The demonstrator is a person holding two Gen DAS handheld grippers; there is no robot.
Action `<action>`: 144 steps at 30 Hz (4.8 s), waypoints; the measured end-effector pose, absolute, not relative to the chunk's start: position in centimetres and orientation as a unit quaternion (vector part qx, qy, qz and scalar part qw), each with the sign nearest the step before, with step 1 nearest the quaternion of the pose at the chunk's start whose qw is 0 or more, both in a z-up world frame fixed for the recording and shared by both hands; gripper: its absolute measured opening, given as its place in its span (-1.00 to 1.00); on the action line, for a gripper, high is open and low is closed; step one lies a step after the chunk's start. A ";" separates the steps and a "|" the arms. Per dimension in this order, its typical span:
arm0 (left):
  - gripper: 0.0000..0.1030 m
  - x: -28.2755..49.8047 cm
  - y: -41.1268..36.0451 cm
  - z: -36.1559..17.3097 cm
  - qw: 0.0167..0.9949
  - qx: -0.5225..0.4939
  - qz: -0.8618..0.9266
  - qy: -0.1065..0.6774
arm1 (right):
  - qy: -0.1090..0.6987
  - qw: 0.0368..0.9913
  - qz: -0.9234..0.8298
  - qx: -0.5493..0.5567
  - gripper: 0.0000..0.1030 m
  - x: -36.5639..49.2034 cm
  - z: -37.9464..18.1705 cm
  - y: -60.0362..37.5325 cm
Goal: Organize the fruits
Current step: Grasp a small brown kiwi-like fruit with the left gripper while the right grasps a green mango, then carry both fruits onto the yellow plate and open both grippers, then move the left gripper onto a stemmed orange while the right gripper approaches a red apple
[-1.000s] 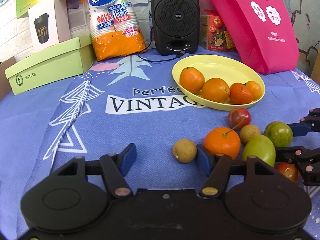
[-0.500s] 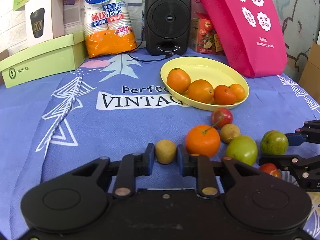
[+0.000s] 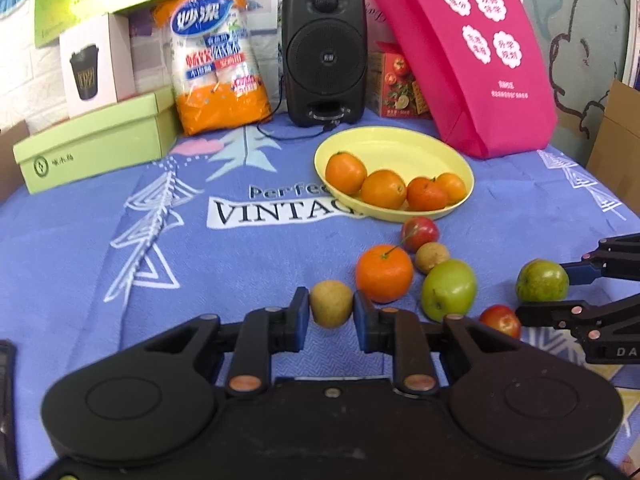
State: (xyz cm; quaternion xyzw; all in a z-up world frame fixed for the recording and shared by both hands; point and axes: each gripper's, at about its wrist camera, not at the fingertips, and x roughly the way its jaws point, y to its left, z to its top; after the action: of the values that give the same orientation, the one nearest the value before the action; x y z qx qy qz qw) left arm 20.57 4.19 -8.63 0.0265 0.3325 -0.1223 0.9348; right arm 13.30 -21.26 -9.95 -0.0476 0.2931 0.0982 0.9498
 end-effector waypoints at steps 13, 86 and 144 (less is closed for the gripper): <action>-0.55 20.7 2.8 -5.0 0.942 0.040 -0.146 0.300 | 0.264 0.959 0.080 -0.064 -0.21 12.1 -7.5 -22.3; 0.29 24.1 3.4 -6.7 0.938 0.046 -0.105 0.328 | 0.258 0.963 0.063 -0.048 0.26 17.8 -6.5 -24.3; -0.19 26.2 2.8 -12.6 0.920 0.056 -0.156 0.355 | 0.294 0.934 0.174 -0.102 0.11 13.7 -10.4 -18.9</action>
State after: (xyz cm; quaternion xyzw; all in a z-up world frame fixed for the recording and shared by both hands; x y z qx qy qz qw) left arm 26.20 2.82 -12.58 0.0560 0.3547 -0.1559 0.9202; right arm 13.68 -18.89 -10.42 -0.1022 0.2940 0.1736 0.9343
